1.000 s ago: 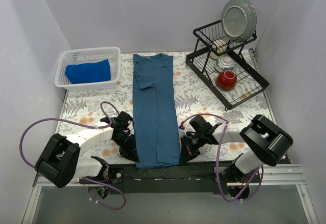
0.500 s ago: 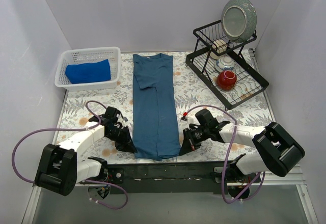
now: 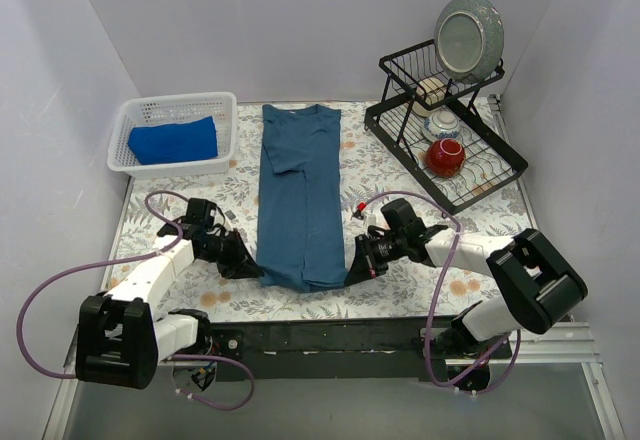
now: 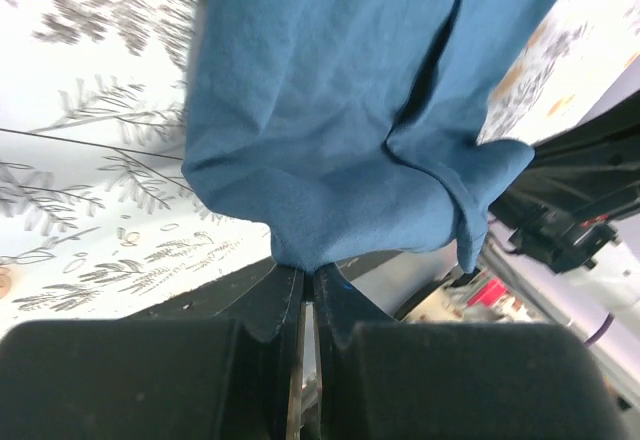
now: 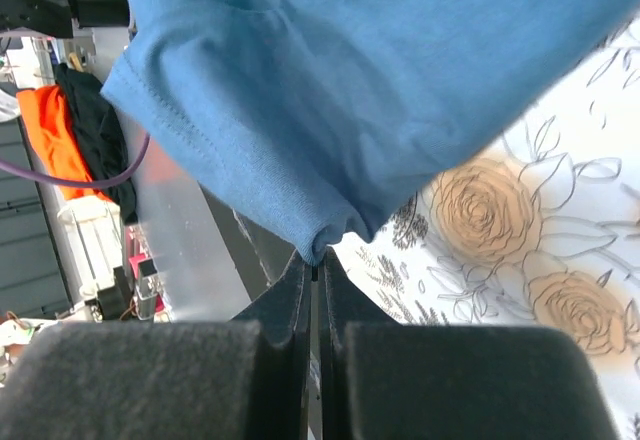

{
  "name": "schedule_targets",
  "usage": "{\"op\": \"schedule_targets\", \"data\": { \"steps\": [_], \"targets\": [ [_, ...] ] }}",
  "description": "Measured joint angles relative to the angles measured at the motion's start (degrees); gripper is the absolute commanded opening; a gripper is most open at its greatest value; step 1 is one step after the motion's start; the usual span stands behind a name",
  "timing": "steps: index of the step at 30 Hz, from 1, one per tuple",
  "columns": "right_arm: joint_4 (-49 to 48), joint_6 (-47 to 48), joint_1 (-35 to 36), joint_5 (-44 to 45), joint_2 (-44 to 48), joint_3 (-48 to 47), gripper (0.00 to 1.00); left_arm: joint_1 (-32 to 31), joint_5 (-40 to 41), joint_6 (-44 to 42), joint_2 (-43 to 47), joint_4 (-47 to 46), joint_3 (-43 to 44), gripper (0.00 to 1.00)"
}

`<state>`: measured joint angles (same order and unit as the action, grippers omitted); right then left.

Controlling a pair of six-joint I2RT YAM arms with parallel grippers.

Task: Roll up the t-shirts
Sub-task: Roll the T-shirt to the center of the board.

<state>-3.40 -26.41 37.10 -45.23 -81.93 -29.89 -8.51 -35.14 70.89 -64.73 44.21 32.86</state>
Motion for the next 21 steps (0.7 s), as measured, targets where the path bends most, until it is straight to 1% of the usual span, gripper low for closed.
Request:
{"op": "schedule_targets", "data": {
  "steps": [5,10,16,18,21],
  "targets": [
    [-0.9,0.0,-0.4,0.6,-2.0,-1.7,0.01,2.5,0.2,0.5,-0.6,-1.1,0.0,0.00],
    [-2.5,-0.1,-0.7,1.3,-4.2,-3.8,0.01,2.8,0.2,1.1,-2.2,-2.6,0.2,0.12],
    [-4.2,-0.4,-0.7,1.4,-8.0,-7.6,0.01,3.7,0.3,1.2,-3.2,-3.1,0.9,0.16],
    [-4.4,-0.6,-0.7,1.5,-8.9,-8.5,0.01,4.1,0.4,1.0,-3.2,-2.6,1.0,0.16],
    [-4.6,-0.7,-0.7,1.5,-10.2,-9.6,0.01,4.9,0.5,0.9,-4.0,-2.4,1.1,0.11]
  ]
}}
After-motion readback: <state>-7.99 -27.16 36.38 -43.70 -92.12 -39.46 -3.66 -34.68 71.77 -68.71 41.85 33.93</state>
